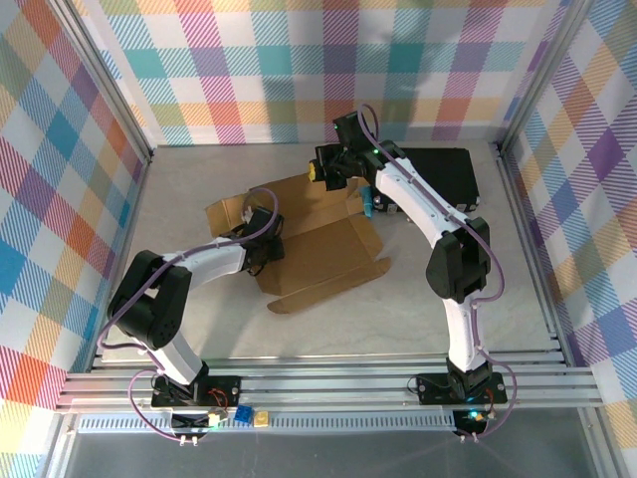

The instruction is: Fold the paper box

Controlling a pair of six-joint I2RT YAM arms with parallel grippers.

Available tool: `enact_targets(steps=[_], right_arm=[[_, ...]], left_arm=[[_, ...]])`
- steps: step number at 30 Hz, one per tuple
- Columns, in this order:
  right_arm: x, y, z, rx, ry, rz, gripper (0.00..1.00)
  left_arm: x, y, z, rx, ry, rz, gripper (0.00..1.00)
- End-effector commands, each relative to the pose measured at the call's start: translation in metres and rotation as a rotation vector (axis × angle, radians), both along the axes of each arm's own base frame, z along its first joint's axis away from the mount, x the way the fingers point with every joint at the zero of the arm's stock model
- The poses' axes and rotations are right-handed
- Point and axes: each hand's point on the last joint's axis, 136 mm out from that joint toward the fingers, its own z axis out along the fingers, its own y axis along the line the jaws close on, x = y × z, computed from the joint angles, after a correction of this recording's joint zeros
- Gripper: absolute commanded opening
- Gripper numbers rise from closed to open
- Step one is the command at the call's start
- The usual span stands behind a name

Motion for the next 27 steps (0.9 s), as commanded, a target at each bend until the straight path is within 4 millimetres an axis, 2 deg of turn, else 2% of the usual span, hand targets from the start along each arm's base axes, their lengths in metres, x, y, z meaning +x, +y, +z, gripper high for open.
enact_targets(steps=[1,5,7,13,17,23,27], right_arm=[[-0.003,0.008,0.005,0.024,0.015,0.010,0.00],[-0.004,0.008,0.003,0.021,0.016,0.013,0.00],[-0.004,0.008,0.002,0.024,0.008,0.011,0.00],[-0.006,0.015,-0.003,0.030,0.005,0.011,0.00],[-0.006,0.018,-0.003,0.027,-0.014,-0.004,0.00],[-0.013,0.023,-0.005,0.007,-0.036,-0.037,0.00],[-0.018,0.025,-0.006,-0.016,-0.054,-0.055,0.00]], left_arm=[[0.003,-0.017,0.024,-0.079,-0.078,-0.053,0.45],[-0.004,-0.014,0.043,-0.083,-0.099,-0.063,0.55],[-0.009,-0.011,0.059,-0.098,-0.125,-0.065,0.59],[-0.041,-0.011,0.110,-0.205,-0.158,-0.122,0.74],[-0.059,-0.006,0.144,-0.289,-0.189,-0.111,0.75],[-0.071,0.030,0.218,-0.388,-0.332,0.026,0.78],[-0.072,0.058,0.246,-0.430,-0.374,0.129,0.79]])
